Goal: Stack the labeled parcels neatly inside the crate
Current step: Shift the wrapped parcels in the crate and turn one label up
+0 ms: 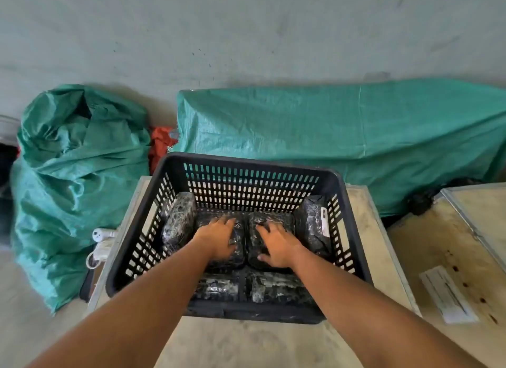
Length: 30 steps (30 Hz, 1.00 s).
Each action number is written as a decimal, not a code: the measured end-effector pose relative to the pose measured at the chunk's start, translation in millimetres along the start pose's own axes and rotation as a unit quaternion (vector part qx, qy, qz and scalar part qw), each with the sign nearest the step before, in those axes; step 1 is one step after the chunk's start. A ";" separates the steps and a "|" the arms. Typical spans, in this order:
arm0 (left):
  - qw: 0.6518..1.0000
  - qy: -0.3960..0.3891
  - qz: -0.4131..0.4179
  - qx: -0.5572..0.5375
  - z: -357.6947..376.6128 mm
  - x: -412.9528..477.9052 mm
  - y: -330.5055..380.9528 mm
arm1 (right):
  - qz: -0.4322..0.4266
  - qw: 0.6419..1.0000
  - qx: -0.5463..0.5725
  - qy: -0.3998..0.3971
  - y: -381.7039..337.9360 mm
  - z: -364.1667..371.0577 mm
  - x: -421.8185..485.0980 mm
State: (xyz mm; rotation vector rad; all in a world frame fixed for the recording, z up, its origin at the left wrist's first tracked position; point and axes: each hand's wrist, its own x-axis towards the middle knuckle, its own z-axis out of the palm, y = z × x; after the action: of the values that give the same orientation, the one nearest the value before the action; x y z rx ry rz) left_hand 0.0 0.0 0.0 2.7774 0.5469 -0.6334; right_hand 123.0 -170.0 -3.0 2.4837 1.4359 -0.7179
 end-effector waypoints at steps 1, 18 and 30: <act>1.000 -0.014 0.005 0.001 3.2 5.3 -2.1 | -0.008 1.000 -0.021 -0.016 1.5 5.3 5.7; 0.991 -0.113 0.062 0.046 43.4 47.3 -26.0 | 0.030 0.995 -0.090 -0.015 8.4 32.3 46.0; 0.991 -0.110 0.066 0.048 44.7 42.1 -24.7 | -0.029 0.989 0.031 0.142 33.4 -2.5 15.9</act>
State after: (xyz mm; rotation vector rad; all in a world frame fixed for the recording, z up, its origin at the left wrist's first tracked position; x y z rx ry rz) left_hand 8.7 21.2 -62.1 2.7538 0.2918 -0.9430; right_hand 158.9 -174.1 -11.4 2.6892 1.6079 -0.4370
